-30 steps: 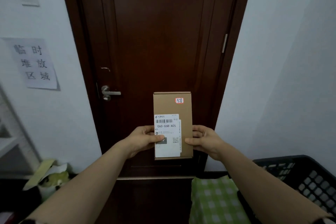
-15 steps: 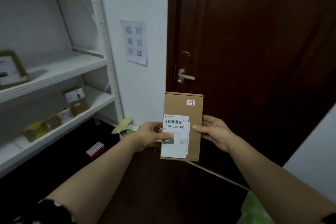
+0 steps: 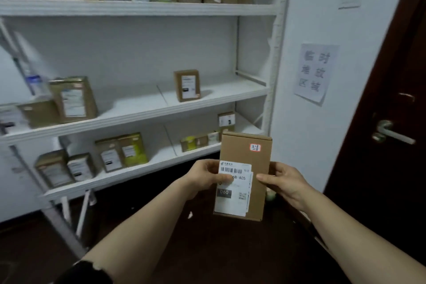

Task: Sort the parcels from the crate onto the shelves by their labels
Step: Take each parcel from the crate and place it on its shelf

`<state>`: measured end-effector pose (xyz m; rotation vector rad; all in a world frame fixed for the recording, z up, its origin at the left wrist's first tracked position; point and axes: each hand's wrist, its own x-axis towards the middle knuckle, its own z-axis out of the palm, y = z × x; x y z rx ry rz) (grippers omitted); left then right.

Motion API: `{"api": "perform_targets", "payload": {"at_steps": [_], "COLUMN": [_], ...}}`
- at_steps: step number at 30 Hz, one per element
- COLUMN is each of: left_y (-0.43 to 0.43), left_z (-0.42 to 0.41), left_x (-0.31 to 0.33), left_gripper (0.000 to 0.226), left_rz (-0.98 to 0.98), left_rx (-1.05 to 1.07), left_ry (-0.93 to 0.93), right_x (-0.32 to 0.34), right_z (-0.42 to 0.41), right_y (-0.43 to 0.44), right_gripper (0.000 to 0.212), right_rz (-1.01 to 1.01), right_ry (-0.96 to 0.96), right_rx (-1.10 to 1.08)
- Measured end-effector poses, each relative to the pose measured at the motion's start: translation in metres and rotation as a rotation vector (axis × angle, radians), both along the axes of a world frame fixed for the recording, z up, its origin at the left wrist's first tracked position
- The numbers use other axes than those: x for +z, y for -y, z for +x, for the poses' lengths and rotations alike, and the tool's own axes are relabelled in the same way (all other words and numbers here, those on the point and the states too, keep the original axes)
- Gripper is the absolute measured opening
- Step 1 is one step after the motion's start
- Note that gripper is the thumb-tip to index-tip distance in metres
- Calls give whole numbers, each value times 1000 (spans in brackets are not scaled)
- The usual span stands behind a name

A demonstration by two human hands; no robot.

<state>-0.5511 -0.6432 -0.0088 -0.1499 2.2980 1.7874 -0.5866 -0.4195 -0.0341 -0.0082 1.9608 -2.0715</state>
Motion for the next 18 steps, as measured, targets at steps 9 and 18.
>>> {"api": "perform_targets", "payload": {"at_steps": [9,18], "left_y": [145,285], "left_z": [-6,-47], "left_x": [26,30], "left_gripper": [31,31], "left_rz": [43,-65], "left_rx": [207,493], "left_ry": [-164,-307], "right_x": [38,50], "right_z": [-51,-109], "right_y": [160,327], "right_gripper": [50,52], "right_rz": [35,25], "right_ry": [-145,-208], "right_rx": [180,232]}}
